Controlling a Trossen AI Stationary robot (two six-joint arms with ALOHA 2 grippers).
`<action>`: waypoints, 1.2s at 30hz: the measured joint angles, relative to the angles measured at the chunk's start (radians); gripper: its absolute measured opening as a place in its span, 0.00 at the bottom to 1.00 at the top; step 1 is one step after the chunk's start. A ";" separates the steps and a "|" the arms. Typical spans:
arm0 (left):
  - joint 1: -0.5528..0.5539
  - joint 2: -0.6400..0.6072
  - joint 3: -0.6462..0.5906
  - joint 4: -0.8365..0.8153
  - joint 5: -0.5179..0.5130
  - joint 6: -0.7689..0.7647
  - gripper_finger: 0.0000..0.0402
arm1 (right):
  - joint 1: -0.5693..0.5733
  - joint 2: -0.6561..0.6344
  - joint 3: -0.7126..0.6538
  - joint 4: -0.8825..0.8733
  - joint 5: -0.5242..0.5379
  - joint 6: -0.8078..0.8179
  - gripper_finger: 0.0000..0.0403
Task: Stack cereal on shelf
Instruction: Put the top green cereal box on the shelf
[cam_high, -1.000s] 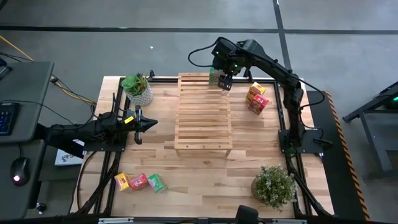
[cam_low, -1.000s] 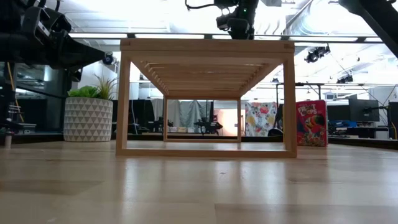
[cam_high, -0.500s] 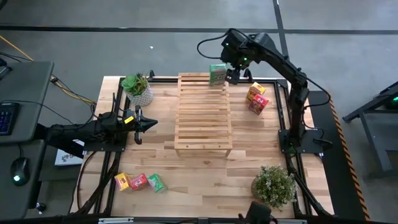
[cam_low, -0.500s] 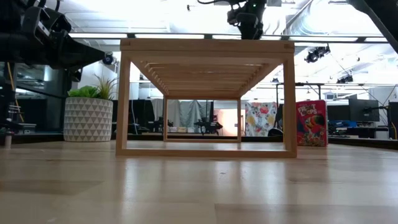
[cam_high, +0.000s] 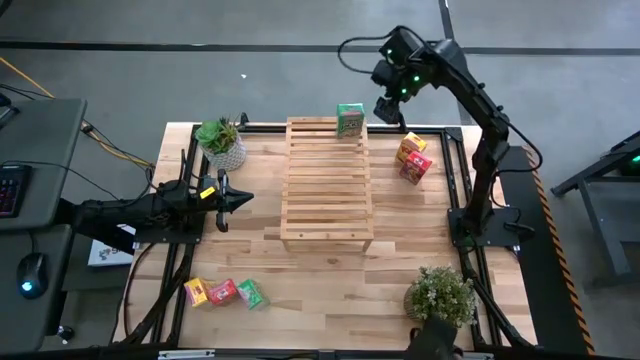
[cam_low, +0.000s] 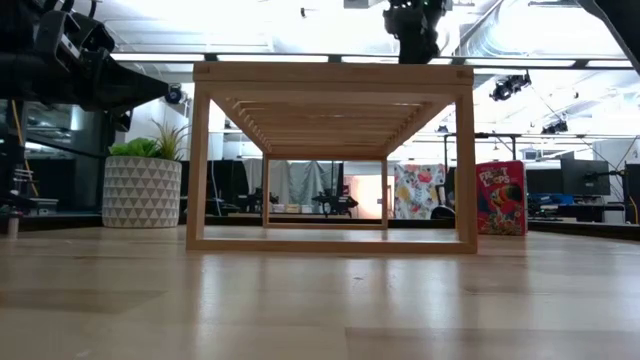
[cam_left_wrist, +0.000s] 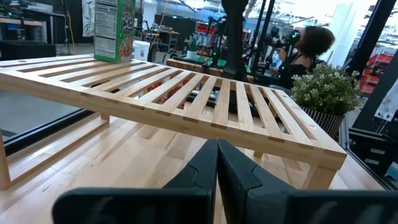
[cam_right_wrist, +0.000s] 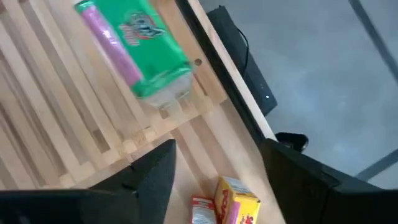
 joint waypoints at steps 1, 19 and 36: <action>0.000 0.000 0.000 0.000 0.000 0.000 0.01 | -0.017 0.000 -0.003 0.004 -0.036 -0.001 0.51; 0.000 0.000 0.000 0.000 0.000 0.000 0.01 | -0.088 -0.365 -0.966 1.017 -0.128 0.332 0.02; 0.000 0.000 0.000 0.000 0.000 0.000 0.01 | -0.061 -0.286 -0.997 1.150 -0.278 0.369 0.00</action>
